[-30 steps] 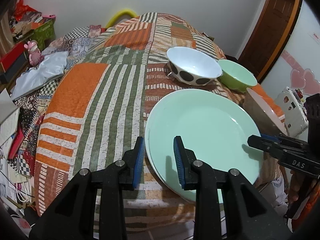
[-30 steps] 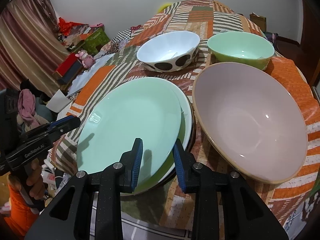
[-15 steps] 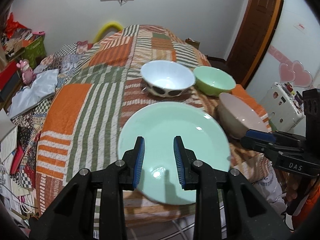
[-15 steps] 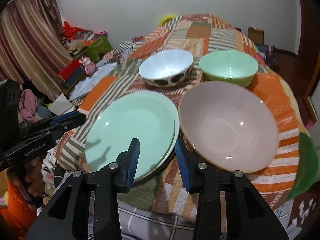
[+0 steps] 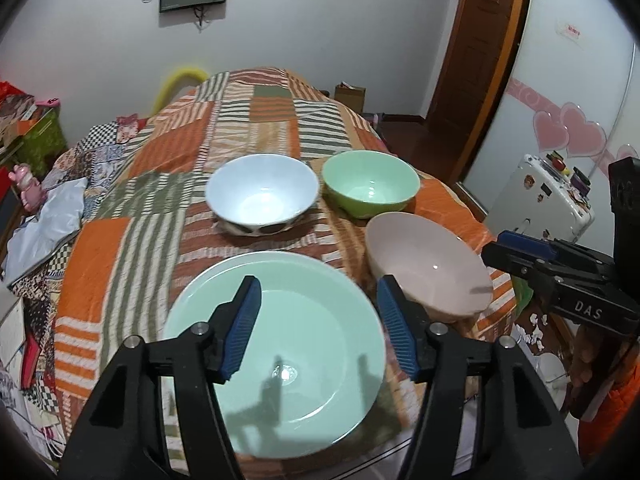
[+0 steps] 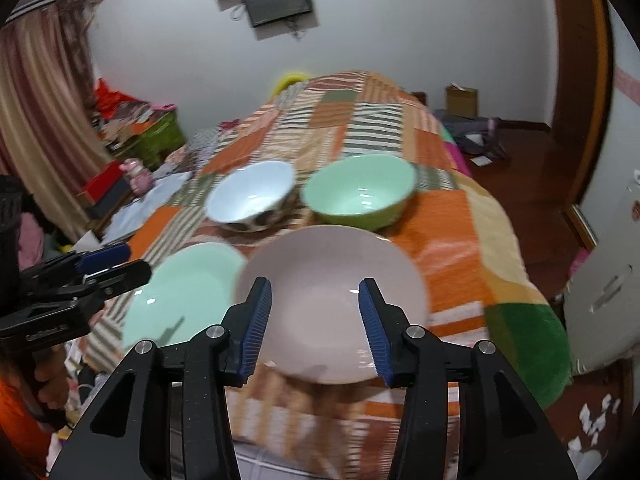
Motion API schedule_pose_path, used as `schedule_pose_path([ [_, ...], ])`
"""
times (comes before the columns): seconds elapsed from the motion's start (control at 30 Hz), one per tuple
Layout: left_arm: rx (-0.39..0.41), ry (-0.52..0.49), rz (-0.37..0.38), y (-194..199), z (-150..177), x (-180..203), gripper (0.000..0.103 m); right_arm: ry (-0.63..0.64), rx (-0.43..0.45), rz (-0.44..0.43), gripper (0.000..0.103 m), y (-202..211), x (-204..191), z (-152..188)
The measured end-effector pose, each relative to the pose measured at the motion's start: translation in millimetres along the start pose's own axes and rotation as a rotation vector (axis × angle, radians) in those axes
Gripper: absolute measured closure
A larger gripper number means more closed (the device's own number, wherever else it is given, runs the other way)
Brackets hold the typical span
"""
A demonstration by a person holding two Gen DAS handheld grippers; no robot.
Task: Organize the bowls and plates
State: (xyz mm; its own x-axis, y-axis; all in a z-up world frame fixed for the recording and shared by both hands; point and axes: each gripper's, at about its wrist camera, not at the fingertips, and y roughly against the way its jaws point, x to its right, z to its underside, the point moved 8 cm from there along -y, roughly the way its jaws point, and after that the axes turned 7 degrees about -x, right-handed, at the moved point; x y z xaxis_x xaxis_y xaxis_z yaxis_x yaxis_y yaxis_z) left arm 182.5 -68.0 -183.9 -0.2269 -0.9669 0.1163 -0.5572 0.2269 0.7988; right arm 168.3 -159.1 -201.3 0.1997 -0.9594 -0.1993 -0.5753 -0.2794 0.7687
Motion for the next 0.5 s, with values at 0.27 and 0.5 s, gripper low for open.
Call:
schedule_pose_path([
  [0.27, -0.088, -0.006, 0.033, -44, -8, 24, 0.042, -0.080, -0.042, 0.037, 0.061, -12, 42, 11],
  [0.5, -0.146, -0.034, 0.058, -74, -5, 42, 0.042, -0.110, -0.075, 0.023, 0.061, -24, 53, 18],
])
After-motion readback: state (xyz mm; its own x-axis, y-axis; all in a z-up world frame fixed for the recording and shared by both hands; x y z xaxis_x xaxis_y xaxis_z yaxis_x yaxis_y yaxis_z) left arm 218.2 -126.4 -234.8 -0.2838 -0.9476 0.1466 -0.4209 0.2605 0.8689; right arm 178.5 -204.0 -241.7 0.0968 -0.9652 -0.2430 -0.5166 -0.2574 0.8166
